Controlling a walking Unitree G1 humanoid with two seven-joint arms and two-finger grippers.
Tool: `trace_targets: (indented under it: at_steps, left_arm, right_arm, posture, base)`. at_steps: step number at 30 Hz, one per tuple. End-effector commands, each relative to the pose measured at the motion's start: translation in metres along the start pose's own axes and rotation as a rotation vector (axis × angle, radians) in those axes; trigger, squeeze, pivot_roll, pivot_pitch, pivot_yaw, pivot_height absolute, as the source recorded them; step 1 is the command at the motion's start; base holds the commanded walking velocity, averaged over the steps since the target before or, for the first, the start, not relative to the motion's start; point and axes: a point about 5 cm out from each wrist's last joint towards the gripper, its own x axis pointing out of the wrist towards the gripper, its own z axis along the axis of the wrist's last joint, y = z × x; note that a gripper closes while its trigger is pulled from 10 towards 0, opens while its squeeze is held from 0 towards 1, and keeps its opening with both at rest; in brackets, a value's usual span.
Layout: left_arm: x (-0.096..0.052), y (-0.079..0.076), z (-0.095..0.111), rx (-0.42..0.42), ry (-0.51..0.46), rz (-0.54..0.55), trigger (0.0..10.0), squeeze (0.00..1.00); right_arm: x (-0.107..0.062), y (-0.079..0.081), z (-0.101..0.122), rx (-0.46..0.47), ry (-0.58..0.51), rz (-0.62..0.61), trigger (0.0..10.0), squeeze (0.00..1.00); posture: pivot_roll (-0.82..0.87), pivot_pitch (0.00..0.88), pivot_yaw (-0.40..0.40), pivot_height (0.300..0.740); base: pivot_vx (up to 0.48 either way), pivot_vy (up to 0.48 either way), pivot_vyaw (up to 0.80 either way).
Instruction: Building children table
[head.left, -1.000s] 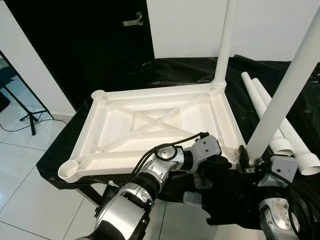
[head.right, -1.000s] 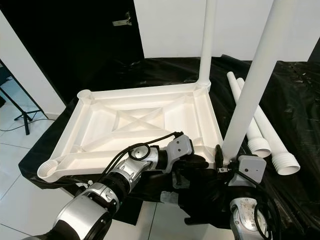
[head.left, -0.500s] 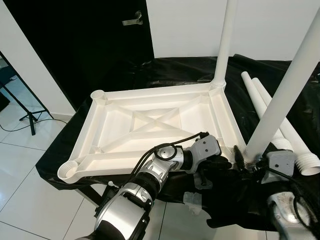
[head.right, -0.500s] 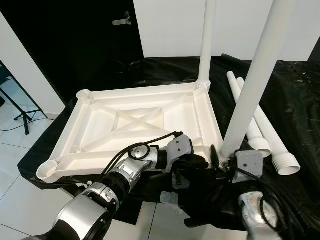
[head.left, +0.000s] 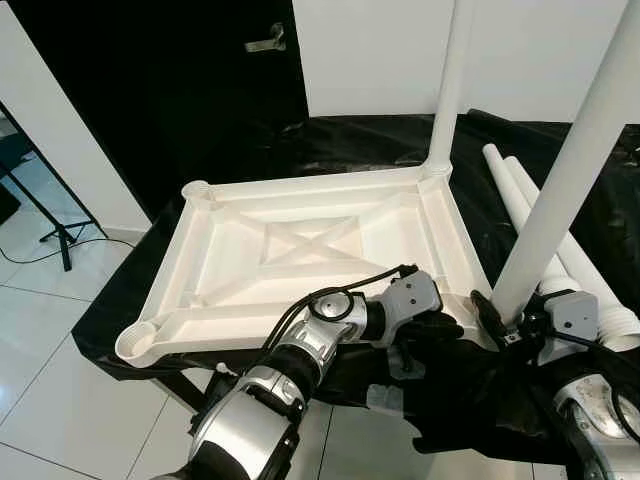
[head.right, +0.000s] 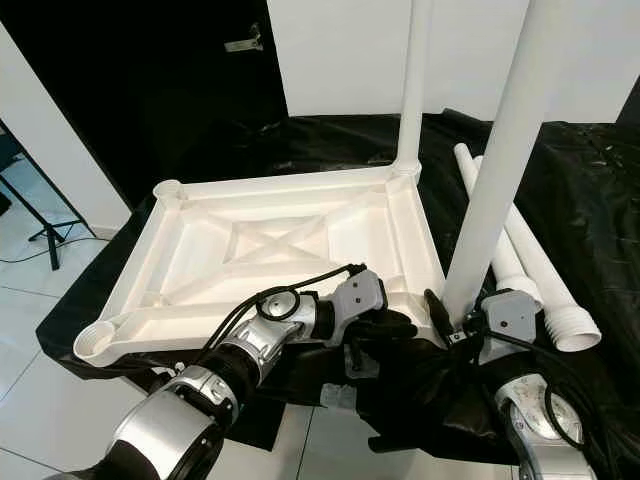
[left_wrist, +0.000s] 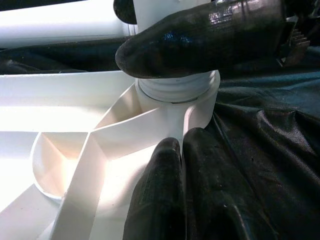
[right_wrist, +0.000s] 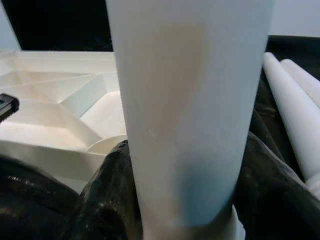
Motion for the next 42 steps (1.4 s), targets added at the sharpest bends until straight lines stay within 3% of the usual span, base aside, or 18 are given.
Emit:
trace_targets:
  at_steps: [1,2,4,7,16,18,19,24,25,27,28,31,40,42]
  left_arm:
    - [0.005,-0.032,-0.051,-0.177,0.170,-0.008,10.0,0.00]
    - [0.005,-0.032,-0.051,-0.177,0.170,-0.008,10.0,0.00]
    - [0.005,-0.032,-0.050,-0.177,0.169,-0.007,10.0,0.00]
    - [0.005,-0.032,-0.050,-0.176,0.169,-0.008,10.0,0.00]
    - [0.002,-0.031,-0.052,-0.173,0.178,-0.010,10.0,0.00]
    - [0.001,-0.030,-0.052,-0.173,0.177,-0.005,10.0,0.00]
    - [0.001,-0.030,-0.052,-0.177,0.175,-0.002,10.0,0.00]
    - [0.000,-0.032,-0.055,-0.181,0.182,-0.008,10.0,0.00]
    - [0.001,-0.031,-0.054,-0.176,0.184,-0.007,10.0,0.00]
    - [0.001,-0.031,-0.054,-0.176,0.184,-0.007,10.0,0.00]
    - [0.001,-0.029,-0.052,-0.173,0.182,-0.004,10.0,0.00]
    - [0.004,-0.027,-0.047,-0.168,0.169,0.003,10.0,0.00]
    - [0.005,-0.032,-0.050,-0.172,0.173,-0.008,10.0,0.00]
    - [0.004,-0.031,-0.050,-0.175,0.172,0.001,10.0,0.00]
  right_arm:
    - [-0.007,0.002,-0.017,-0.041,0.088,-0.135,0.0,0.00]
    - [-0.007,0.002,-0.017,-0.041,0.088,-0.135,0.0,0.00]
    - [-0.010,0.001,-0.017,-0.026,0.070,-0.314,0.0,0.00]
    - [-0.010,0.004,-0.017,-0.025,0.062,-0.361,0.0,0.00]
    - [0.004,0.018,-0.010,-0.094,-0.001,-0.356,0.0,0.00]
    - [0.006,0.020,-0.011,-0.079,0.012,-0.334,10.0,0.00]
    - [0.006,0.021,-0.010,-0.063,0.006,-0.317,10.0,1.00]
    - [0.011,0.023,-0.009,-0.036,-0.005,-0.233,10.0,1.00]
    - [0.017,0.023,-0.001,-0.127,-0.053,-0.121,10.0,0.00]
    - [0.017,0.023,-0.001,-0.127,-0.053,-0.121,10.0,0.00]
    - [0.019,0.024,0.001,-0.168,-0.067,-0.061,10.0,0.00]
    - [0.020,0.019,-0.003,-0.171,-0.030,0.041,10.0,0.00]
    - [0.010,0.023,-0.020,-0.179,0.061,0.134,10.0,0.00]
    - [0.008,0.027,-0.026,-0.149,0.104,0.181,0.0,0.00]
  posture:
    - [0.00,0.000,0.075,0.740]
    - [0.00,0.000,0.075,0.740]
    - [0.00,0.000,0.075,0.740]
    - [0.00,0.000,0.079,0.740]
    - [0.02,0.000,0.083,0.740]
    - [0.03,0.000,0.083,0.740]
    - [0.03,0.000,0.084,0.740]
    - [0.02,0.000,0.083,0.740]
    - [0.01,0.000,0.081,0.740]
    - [0.01,0.000,0.081,0.740]
    - [0.01,0.000,0.080,0.740]
    - [0.01,0.000,0.077,0.740]
    - [0.01,0.000,0.073,0.740]
    - [0.01,0.000,0.073,0.740]
  base:
    - [0.000,0.000,0.00]
    - [0.000,0.000,0.00]
    - [0.000,0.000,0.00]
    - [0.000,0.000,0.00]
    - [0.000,0.000,0.00]
    - [0.000,0.000,0.00]
    - [0.000,0.000,0.00]
    - [0.000,0.000,0.00]
    - [0.000,0.000,0.00]
    - [0.000,0.000,0.00]
    - [0.000,0.000,0.00]
    - [0.000,0.000,0.00]
    - [0.000,0.000,0.00]
    - [0.000,0.000,0.00]
